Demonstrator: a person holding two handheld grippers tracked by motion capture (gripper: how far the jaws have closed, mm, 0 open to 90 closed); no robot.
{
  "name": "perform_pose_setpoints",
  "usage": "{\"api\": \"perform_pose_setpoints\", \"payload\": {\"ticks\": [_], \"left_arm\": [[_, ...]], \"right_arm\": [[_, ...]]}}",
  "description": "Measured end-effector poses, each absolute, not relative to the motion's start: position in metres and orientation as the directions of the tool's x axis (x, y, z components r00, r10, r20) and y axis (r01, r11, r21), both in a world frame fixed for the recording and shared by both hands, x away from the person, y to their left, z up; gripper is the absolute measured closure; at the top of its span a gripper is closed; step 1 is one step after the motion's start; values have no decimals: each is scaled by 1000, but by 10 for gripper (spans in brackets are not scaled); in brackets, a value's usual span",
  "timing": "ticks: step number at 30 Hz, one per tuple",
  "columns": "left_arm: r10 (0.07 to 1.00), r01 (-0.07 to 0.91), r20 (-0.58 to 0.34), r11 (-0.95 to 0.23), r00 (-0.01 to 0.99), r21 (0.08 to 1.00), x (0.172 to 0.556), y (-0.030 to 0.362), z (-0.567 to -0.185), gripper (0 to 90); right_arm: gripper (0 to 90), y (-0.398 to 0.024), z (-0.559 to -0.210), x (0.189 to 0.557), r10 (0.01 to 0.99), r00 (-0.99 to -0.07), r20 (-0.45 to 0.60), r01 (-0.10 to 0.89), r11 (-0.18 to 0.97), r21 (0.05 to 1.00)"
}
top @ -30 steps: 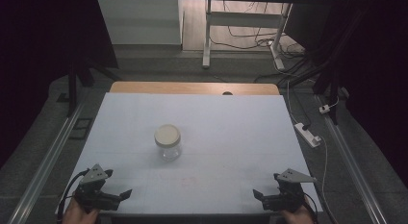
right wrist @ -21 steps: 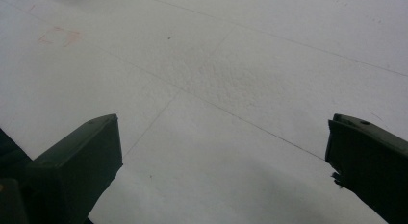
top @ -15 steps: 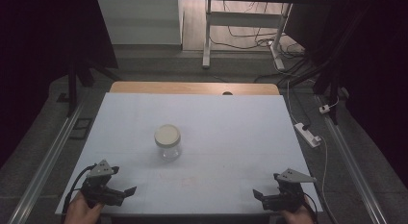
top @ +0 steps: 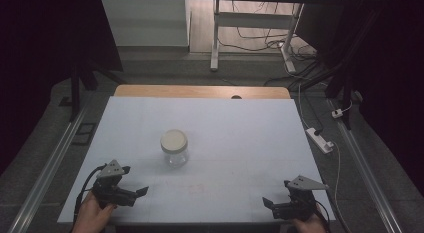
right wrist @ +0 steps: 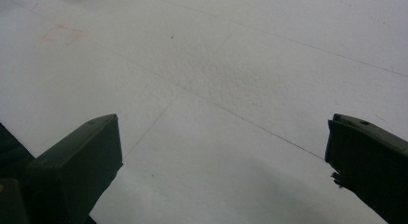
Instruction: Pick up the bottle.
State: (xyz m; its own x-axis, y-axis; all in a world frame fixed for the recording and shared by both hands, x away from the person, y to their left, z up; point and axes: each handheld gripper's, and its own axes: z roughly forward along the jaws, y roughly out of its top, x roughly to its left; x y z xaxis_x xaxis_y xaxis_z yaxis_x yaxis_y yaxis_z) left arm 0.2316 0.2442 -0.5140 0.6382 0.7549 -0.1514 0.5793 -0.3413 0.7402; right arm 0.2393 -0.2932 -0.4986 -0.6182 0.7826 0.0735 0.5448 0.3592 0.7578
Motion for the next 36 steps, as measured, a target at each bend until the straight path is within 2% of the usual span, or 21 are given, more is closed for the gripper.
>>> {"api": "perform_pose_setpoints", "payload": {"ticks": [24, 36], "left_arm": [[733, 561, -117, -397, 670, 726, 275, 218, -511, 0], [729, 529, -63, -432, 682, 730, 296, 201, -513, 0]], "right_arm": [[0, -293, -499, 240, 782, -618, 81, 552, 358, 753], [0, -293, -499, 241, 779, -622, 80, 552, 364, 750]]}}
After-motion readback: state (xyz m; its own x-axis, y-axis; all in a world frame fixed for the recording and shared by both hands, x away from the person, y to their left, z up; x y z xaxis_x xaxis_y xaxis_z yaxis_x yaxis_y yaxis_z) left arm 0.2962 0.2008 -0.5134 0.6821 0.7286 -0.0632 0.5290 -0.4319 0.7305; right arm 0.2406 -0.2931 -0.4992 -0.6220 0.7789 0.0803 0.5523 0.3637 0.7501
